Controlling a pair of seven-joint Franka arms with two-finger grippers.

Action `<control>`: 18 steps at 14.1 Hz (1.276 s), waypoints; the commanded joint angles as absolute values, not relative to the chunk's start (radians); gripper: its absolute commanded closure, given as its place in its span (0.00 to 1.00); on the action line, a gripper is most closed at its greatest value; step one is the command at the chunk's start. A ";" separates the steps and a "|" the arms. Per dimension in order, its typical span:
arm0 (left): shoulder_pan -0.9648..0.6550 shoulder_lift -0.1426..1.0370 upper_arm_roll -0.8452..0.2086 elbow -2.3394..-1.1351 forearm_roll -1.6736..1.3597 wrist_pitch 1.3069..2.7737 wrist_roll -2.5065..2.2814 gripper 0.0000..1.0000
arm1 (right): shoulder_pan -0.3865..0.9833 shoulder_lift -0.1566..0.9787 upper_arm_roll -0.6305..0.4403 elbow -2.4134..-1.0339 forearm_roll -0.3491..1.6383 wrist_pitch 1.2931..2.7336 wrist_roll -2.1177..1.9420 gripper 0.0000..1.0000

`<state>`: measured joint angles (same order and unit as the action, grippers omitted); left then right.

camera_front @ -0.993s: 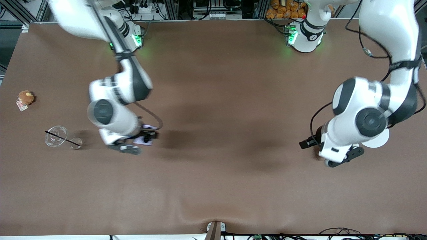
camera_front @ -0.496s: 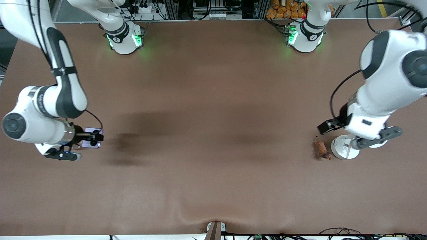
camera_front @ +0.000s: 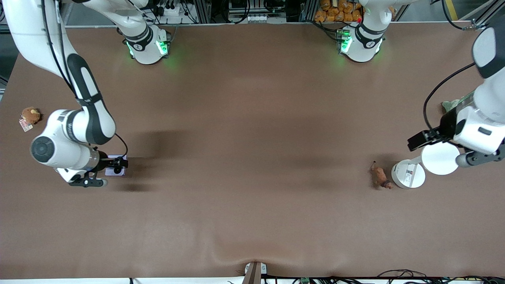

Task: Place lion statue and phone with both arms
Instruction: 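Lower the phone beside the glass cup and open the right gripper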

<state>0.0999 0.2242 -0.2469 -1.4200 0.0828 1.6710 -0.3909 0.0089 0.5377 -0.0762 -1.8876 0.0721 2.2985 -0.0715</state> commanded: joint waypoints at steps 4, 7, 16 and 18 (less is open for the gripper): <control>0.091 0.100 -0.169 -1.442 0.057 1.553 -0.183 0.00 | -0.032 0.612 -0.057 -1.881 0.066 2.403 -0.089 0.64; 0.075 0.068 -0.120 -1.456 0.020 1.471 -0.124 0.00 | -0.032 0.640 -0.057 -1.871 0.066 2.444 -0.087 0.63; 0.011 -0.081 -0.034 -1.615 0.012 1.474 -0.067 0.00 | -0.031 0.621 -0.057 -1.864 0.066 2.427 -0.077 0.00; -0.020 -0.092 -0.006 -1.621 0.014 1.470 -0.066 0.00 | -0.028 0.604 -0.058 -1.844 0.066 2.418 -0.077 0.00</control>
<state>0.0151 -0.0552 -0.0408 -1.5852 0.0318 1.4678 -0.0809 -0.0136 0.6276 -0.0728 -1.8609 0.0714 2.4345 -0.0774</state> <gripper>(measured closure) 0.000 0.000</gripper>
